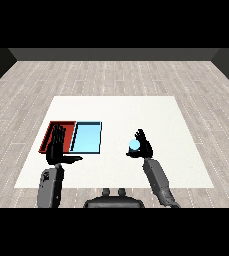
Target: Pick the blue can and put it in the blue box
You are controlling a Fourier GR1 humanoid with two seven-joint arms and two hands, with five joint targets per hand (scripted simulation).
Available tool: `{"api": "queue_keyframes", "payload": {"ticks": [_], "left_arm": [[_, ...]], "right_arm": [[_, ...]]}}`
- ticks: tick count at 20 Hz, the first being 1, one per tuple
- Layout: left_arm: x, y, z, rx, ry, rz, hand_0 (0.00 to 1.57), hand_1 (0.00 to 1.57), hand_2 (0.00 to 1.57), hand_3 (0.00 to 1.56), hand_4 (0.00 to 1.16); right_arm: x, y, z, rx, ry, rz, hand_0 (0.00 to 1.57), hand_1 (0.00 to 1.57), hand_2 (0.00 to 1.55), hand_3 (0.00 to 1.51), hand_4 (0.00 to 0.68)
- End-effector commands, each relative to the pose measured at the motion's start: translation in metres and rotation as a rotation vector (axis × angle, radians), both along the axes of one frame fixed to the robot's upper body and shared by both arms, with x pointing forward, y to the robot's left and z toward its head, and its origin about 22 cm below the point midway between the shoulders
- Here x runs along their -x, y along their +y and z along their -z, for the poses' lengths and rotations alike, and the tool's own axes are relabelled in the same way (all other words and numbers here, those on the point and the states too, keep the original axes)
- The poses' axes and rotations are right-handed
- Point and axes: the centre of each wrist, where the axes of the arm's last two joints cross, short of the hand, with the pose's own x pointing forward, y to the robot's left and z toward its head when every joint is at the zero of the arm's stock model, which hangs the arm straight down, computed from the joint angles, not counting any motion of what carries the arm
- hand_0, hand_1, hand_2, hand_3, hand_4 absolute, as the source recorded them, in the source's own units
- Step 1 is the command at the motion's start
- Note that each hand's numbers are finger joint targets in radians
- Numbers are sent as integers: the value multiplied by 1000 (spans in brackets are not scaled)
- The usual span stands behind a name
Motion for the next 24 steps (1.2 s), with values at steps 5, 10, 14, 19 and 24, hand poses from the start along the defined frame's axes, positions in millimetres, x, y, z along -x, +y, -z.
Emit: {"api": "queue_keyframes", "payload": {"ticks": [5, 10, 14, 19, 24], "left_arm": [[4, 4, -4, 20, 3, -5, 0, 0, 0, 0, 0], [2, -10, 5, 7, 4, -1, 0, 0, 0, 0, 0], [-1, -5, 13, 11, 6, -2, 0, 0, 0, 0, 0], [0, -15, 15, -21, 21, 21, 0, 0, 0, 0, 0], [-12, -32, 7, -53, 29, 62, 0, 0, 0, 0, 0]], "right_arm": [[-11, 7, 9, 144, 26, 162, 1089, 1089, 1299, 1251, 414], [-9, 19, 10, 263, 37, 223, 1491, 1491, 1481, 1438, 634], [-21, -11, -2, 283, 71, 234, 1509, 1509, 1479, 1428, 620], [-3, 5, -23, 297, 23, 222, 1488, 1488, 1466, 1414, 637], [-17, 1, -54, 373, -54, 195, 1452, 1452, 1456, 1401, 631]]}}
